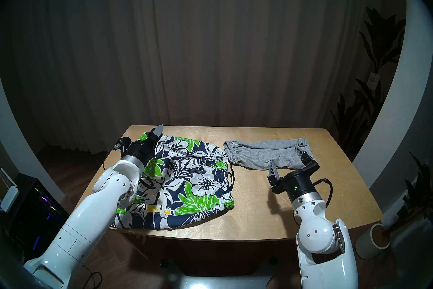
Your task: Fold pants twice and stack them
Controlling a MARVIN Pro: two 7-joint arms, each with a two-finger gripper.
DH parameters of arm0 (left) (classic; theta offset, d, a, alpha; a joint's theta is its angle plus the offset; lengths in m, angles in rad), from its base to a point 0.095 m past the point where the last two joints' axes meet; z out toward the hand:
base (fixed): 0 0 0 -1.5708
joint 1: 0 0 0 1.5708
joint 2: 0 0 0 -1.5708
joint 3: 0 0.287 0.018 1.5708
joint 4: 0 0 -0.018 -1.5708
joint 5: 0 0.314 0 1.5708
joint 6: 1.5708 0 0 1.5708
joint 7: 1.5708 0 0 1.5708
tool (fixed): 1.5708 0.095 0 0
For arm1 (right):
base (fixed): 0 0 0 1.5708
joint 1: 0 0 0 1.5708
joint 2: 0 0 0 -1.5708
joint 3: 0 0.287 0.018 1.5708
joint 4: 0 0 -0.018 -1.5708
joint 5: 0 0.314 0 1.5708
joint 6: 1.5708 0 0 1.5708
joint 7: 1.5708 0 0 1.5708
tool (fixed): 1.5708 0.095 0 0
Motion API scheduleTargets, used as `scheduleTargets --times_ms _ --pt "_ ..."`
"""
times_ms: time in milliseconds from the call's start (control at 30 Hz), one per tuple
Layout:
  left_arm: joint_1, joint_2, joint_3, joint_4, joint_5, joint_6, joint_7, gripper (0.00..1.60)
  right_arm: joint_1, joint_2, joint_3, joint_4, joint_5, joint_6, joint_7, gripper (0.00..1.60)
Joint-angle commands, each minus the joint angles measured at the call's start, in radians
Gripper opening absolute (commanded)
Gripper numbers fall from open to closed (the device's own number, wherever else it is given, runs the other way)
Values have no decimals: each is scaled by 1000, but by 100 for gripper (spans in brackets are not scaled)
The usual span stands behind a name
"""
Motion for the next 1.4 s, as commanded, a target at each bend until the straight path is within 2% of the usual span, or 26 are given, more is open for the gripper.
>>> scheduleTargets --times_ms 0,33,100,200,400,467,500,533,800,967,1000,1100,1133,1267,1367 --pt "63 29 -47 -76 -19 -23 -36 160 -88 46 -96 -93 -66 -145 57 160" --pt "67 30 -51 -79 -21 -24 -37 160 -82 45 -93 -88 -85 -127 51 160" --pt "85 35 -62 -91 -30 -28 -42 160 -72 66 -121 -99 -117 -192 51 160" --pt "101 38 -74 -102 -39 -32 -47 160 -56 79 -140 -105 -167 -238 39 160" --pt "124 42 -88 -112 -55 -36 -55 160 29 108 -192 -96 -244 -361 7 160" --pt "127 42 -90 -113 -59 -37 -57 160 65 127 -224 -89 -250 -412 -9 160" --pt "128 42 -90 -113 -60 -37 -57 160 60 130 -232 -94 -249 -408 -15 160" --pt "129 43 -91 -113 -61 -38 -57 160 81 141 -251 -89 -253 -440 -24 160" --pt "141 46 -99 -112 -73 -45 -53 160 169 185 -356 -51 -274 -557 -97 160" --pt "155 48 -102 -117 -73 -55 -42 160 227 190 -398 -4 -293 -608 -135 160" --pt "157 49 -102 -119 -72 -57 -40 160 220 184 -394 -3 -291 -599 -137 160" --pt "161 50 -100 -123 -67 -64 -30 160 277 177 -414 50 -308 -612 -154 160" --pt "162 49 -99 -124 -67 -66 -28 160 263 171 -404 47 -318 -589 -158 160" --pt "167 46 -95 -131 -58 -75 -18 160 305 156 -411 82 -343 -589 -193 160" --pt "169 43 -92 -138 -50 -82 -4 160 340 164 -419 114 -358 -591 -220 160"
